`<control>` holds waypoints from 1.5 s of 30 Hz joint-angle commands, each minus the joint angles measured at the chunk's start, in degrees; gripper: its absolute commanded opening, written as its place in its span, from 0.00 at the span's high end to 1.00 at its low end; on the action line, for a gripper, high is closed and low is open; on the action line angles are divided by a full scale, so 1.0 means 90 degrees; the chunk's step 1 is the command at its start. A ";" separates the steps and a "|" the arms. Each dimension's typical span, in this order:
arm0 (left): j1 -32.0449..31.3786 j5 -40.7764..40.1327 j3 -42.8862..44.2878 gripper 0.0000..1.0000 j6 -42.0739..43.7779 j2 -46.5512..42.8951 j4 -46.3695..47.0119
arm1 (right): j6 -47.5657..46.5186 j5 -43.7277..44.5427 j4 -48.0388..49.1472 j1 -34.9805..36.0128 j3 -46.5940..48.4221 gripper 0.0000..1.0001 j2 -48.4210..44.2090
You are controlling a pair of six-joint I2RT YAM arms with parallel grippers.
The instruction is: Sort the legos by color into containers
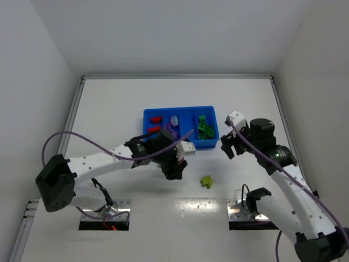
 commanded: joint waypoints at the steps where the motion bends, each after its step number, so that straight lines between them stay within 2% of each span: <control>1: -0.0884 -0.1051 0.0471 0.39 0.0147 0.0623 0.0086 | 0.1399 0.0505 0.0610 -0.0511 0.0004 0.27 -0.0077; 2: -0.1253 -0.1227 0.0752 0.39 0.0080 0.0810 0.0202 | 0.1536 0.0505 0.0552 -0.0639 0.0004 0.27 -0.0077; 5: -0.1792 -0.1492 0.1300 0.39 -0.0144 0.1551 0.0592 | 0.1859 0.0601 0.0386 -0.0875 0.0121 0.27 -0.0193; 8: -0.2077 -0.1668 0.1778 0.39 -0.0505 0.2244 0.0886 | 0.2113 0.0874 0.0249 -0.1030 0.0199 0.27 -0.0330; 11: -0.2078 -0.1873 0.2005 0.39 -0.0984 0.2666 0.1023 | 0.2396 0.1050 0.0191 -0.1108 0.0316 0.24 -0.0399; 19: -0.2078 -0.2361 0.2064 0.39 -0.1044 0.2960 0.1082 | 0.2719 0.0866 0.0249 -0.1295 0.0317 0.23 -0.0604; 40: -0.2078 -0.2303 0.2181 0.39 -0.1044 0.3663 0.1082 | 0.2602 0.0749 0.0180 -0.1295 0.0317 0.23 -0.0604; 45: -0.1951 -0.2235 0.2239 0.49 -0.1044 0.3810 0.1082 | 0.2602 0.0749 0.0239 -0.1295 0.0259 0.23 -0.0604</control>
